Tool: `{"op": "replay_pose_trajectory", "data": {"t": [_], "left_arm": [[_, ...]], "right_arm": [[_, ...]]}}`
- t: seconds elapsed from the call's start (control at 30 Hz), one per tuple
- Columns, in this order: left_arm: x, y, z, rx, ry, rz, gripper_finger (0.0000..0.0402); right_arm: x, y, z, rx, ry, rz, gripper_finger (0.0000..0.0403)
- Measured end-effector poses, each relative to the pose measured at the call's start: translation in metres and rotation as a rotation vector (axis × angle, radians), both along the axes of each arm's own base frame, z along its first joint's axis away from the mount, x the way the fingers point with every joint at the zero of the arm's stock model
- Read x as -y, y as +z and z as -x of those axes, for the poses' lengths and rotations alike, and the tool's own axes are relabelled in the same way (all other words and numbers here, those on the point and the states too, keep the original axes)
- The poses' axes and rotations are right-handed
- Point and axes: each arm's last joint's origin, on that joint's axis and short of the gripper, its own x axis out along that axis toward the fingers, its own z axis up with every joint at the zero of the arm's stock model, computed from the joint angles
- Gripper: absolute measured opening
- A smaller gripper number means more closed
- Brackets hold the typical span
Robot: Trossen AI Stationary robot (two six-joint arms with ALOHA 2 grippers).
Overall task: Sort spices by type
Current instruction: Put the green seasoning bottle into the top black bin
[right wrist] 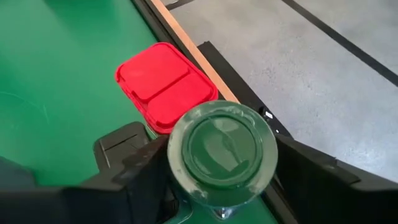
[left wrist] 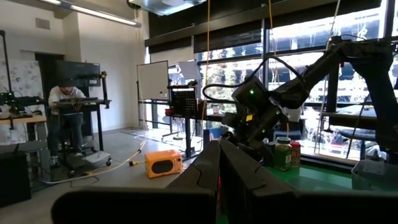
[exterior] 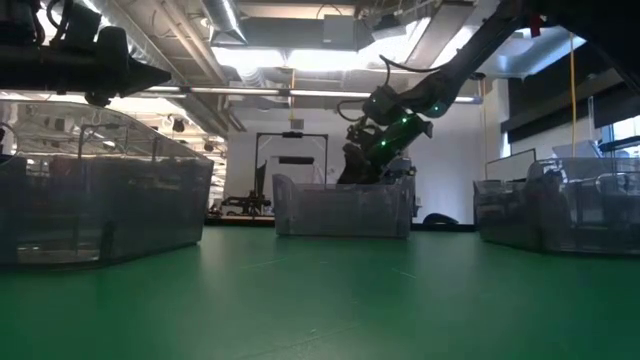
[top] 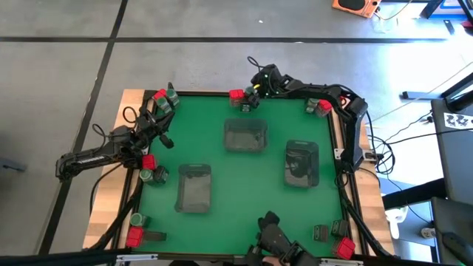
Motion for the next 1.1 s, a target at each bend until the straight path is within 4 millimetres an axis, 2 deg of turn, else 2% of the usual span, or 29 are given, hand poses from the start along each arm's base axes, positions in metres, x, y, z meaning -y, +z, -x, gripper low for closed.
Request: {"op": "replay_pose_trajectory", "data": {"t": [0.27, 0.6, 0.73, 1.1], "left_arm": [[0.0000, 0.0000, 0.0000, 0.001, 0.000, 0.001, 0.0008], [0.0000, -0.0001, 0.0000, 0.001, 0.000, 0.002, 0.0008], [0.0000, -0.0001, 0.0000, 0.001, -0.001, 0.002, 0.0008], [0.0000, -0.0001, 0.0000, 0.000, 0.000, 0.002, 0.0008]], "right_arm": [[0.0016, 0.0019, -0.0012, 0.017, -0.010, 0.027, 0.0213], [-0.0005, 0.0019, -0.0030, 0.015, -0.001, 0.032, 0.0224], [-0.0023, 0.0021, -0.0047, 0.010, 0.012, 0.045, 0.0213], [-0.0028, 0.0070, -0.0041, 0.017, 0.014, 0.057, 0.0213]]}}
